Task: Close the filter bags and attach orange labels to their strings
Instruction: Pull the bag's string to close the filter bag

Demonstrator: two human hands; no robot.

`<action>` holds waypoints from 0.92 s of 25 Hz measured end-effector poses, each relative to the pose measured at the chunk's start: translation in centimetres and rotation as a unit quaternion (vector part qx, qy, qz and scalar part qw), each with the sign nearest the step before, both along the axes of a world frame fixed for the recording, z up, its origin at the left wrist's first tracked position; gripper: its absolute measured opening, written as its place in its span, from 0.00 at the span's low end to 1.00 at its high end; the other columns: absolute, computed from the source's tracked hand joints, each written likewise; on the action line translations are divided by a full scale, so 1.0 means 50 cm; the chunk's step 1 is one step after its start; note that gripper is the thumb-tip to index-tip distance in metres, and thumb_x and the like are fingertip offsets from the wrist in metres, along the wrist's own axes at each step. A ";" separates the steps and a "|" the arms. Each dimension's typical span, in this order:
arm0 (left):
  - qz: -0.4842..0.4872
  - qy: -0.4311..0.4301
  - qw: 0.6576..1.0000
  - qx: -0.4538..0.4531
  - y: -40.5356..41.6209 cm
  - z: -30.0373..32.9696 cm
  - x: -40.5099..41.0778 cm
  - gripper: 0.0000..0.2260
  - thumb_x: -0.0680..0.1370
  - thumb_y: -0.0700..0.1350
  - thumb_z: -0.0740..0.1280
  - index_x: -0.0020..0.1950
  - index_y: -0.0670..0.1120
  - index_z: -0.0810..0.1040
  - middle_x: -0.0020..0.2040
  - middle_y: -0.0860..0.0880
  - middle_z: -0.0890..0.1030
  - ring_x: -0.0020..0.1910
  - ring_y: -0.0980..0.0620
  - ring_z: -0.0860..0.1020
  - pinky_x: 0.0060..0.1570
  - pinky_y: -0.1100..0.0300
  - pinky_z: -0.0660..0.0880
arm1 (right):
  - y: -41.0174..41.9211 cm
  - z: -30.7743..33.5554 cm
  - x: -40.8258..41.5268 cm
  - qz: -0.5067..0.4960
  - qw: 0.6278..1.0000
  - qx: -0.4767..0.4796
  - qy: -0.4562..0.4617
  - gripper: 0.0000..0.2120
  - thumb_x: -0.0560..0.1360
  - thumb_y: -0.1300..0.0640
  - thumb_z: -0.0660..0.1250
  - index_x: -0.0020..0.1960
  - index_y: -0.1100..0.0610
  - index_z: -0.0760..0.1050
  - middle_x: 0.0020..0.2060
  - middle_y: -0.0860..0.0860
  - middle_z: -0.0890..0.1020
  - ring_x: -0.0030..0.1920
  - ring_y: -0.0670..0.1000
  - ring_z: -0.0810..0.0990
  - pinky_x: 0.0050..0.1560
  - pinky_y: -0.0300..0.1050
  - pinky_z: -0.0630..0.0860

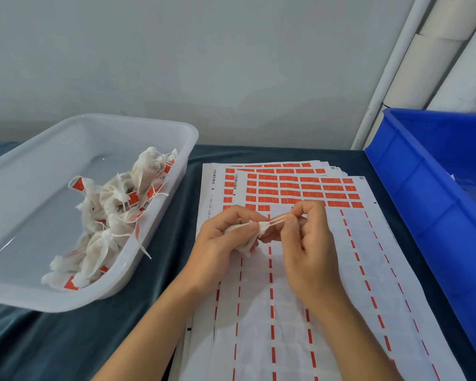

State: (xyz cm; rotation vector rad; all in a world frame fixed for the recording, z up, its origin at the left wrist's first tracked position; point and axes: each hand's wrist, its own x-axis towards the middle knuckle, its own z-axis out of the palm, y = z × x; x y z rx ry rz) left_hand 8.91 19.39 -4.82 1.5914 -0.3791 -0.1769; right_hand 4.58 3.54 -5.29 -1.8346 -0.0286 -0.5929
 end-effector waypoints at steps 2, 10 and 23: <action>-0.002 -0.004 1.000 -0.001 0.000 0.000 0.001 0.07 0.82 0.45 0.66 0.54 0.47 0.85 0.53 0.45 0.86 0.55 0.41 0.82 0.60 0.36 0.79 | 0.003 0.000 -0.002 -0.004 1.000 0.022 0.009 0.10 0.79 0.40 0.55 0.54 0.44 0.68 0.41 0.47 0.84 0.40 0.51 0.86 0.43 0.42 0.85; 0.026 0.004 1.000 0.008 -0.002 0.002 -0.008 0.08 0.79 0.49 0.68 0.51 0.48 0.84 0.50 0.46 0.85 0.50 0.41 0.83 0.56 0.37 0.81 | -0.010 0.007 0.009 0.050 0.989 0.107 0.086 0.09 0.81 0.45 0.62 0.55 0.46 0.77 0.47 0.41 0.85 0.51 0.46 0.86 0.45 0.40 0.84; 0.007 -0.021 0.994 0.106 -0.010 -0.004 -0.014 0.02 0.80 0.53 0.73 0.51 0.60 0.85 0.50 0.61 0.85 0.53 0.58 0.83 0.49 0.62 0.79 | -0.029 0.028 0.005 0.047 0.965 0.233 0.114 0.14 0.84 0.59 0.63 0.44 0.51 0.84 0.47 0.53 0.87 0.44 0.51 0.85 0.44 0.44 0.83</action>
